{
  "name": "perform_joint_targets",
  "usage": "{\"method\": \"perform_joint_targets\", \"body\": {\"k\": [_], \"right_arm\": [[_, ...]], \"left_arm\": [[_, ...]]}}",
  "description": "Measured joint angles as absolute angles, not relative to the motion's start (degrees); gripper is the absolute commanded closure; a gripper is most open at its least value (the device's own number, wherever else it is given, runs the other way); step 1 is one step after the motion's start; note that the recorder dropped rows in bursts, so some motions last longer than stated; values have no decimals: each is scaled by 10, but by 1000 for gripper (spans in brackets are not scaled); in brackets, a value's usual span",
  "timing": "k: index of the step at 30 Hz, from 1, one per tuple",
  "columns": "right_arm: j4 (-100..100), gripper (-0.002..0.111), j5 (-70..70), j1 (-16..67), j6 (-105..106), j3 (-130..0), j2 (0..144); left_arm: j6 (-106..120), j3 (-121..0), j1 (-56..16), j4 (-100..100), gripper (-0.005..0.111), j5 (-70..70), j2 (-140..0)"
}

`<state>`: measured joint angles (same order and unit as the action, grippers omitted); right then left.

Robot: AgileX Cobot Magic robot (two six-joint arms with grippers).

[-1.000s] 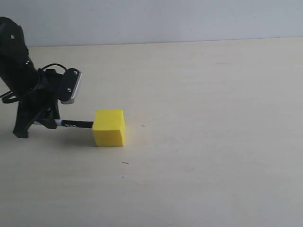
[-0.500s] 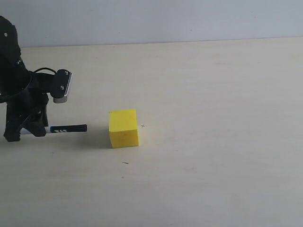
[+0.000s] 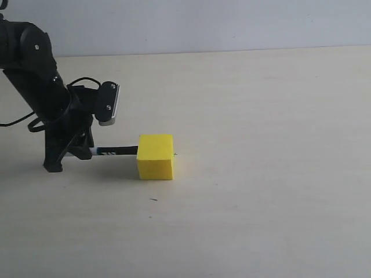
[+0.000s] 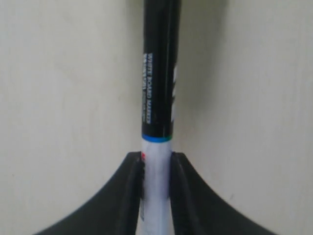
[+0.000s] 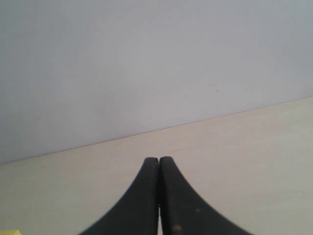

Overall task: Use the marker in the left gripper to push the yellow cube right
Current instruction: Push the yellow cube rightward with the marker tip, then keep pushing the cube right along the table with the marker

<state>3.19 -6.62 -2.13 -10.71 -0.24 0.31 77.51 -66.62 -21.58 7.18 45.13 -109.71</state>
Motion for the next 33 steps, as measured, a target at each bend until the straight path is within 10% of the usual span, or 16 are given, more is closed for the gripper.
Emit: {"method": "perform_joint_targets", "body": {"k": [33], "right_arm": [[32, 108, -66, -21, -107, -2, 3]], "left_arm": [[749, -672, -206, 34, 107, 459, -1085]]}}
